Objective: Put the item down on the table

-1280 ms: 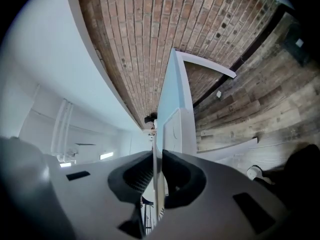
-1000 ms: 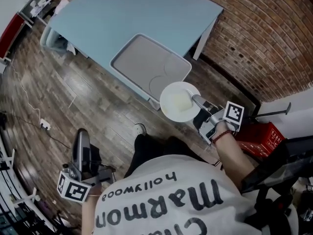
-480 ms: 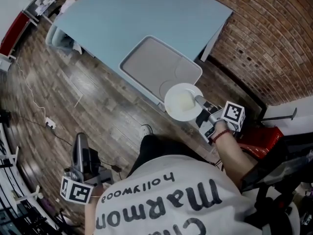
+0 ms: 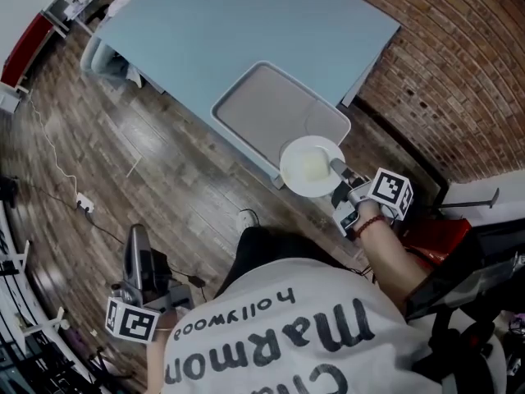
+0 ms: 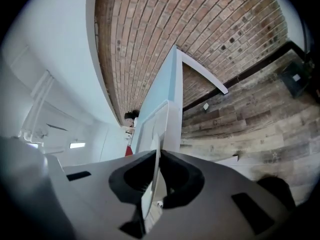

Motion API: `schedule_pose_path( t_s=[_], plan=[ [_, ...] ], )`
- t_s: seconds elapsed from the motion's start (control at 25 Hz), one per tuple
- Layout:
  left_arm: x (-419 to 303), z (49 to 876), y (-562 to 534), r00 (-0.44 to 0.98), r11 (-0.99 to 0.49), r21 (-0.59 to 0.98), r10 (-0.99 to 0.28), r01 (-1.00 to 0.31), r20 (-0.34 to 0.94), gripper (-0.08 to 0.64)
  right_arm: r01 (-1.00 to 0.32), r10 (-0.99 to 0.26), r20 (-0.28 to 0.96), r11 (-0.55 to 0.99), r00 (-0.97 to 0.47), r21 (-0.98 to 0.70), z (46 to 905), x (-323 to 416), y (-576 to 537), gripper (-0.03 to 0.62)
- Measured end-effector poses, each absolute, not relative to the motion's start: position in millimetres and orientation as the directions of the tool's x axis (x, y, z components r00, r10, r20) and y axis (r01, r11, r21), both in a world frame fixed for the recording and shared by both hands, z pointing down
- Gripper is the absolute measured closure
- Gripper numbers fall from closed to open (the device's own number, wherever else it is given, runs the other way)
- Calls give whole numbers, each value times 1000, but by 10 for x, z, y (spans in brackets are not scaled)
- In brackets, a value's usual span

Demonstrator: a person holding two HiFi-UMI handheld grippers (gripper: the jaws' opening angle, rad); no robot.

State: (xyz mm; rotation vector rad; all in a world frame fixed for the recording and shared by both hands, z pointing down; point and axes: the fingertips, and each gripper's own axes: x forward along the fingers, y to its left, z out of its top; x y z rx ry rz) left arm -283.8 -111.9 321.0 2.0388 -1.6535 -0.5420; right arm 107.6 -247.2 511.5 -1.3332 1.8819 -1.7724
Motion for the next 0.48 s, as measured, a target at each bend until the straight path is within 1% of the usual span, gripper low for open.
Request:
schedule_pose_path(
  t_s=[0.32, 0.48],
  plan=[
    [-3024, 3262, -1119, 178, -152, 587, -984, -795, -15, 554, -570, -733, 467, -133, -494, -811, 5109, 965, -2568, 563],
    [-3043, 3288, -1115, 172, -145, 596, -985, -790, -13, 554, -639, -735, 485, -92, -473, -763, 5062, 944, -2621, 563]
  ],
)
